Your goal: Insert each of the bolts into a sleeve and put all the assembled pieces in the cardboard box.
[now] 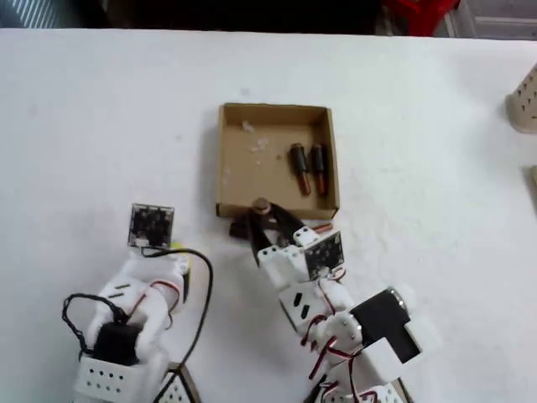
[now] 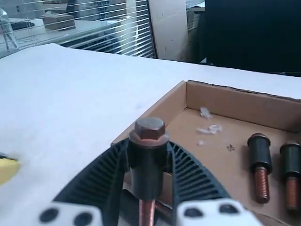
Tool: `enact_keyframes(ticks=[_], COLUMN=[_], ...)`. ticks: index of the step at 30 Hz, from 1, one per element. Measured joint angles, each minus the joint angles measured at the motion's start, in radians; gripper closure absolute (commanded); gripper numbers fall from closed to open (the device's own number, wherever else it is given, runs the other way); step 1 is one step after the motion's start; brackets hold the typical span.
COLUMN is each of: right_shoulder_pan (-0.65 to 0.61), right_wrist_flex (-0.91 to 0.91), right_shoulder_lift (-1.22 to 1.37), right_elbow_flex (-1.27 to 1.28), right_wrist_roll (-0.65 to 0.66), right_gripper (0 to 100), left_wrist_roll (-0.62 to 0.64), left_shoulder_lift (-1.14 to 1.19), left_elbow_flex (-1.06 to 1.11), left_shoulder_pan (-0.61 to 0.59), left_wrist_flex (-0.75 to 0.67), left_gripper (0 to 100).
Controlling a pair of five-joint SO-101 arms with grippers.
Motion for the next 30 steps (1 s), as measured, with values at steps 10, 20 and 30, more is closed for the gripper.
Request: enact_keyframes(ticks=[10, 20, 30], right_shoulder_pan=[0.025, 0.091, 0.173], right_wrist_flex=[0.000, 0.000, 0.318], right_shoulder_lift=[0.000, -0.006, -0.293], right_elbow_flex=[0.000, 0.000, -0.011], right_wrist_roll=[0.124, 0.124, 0.124], right_gripper=[98.2, 98.2, 98.2], left_wrist_roll=[-0.359, -0.381, -0.384], left_shoulder_lift=[0.002, 0.002, 0.002], left_elbow_flex=[0.000, 0.000, 0.000], left_shoulder_pan=[-0.051, -0.115, -0.123], left_wrist_flex=[-0.005, 0.037, 0.037], left_gripper=[98, 98, 98])
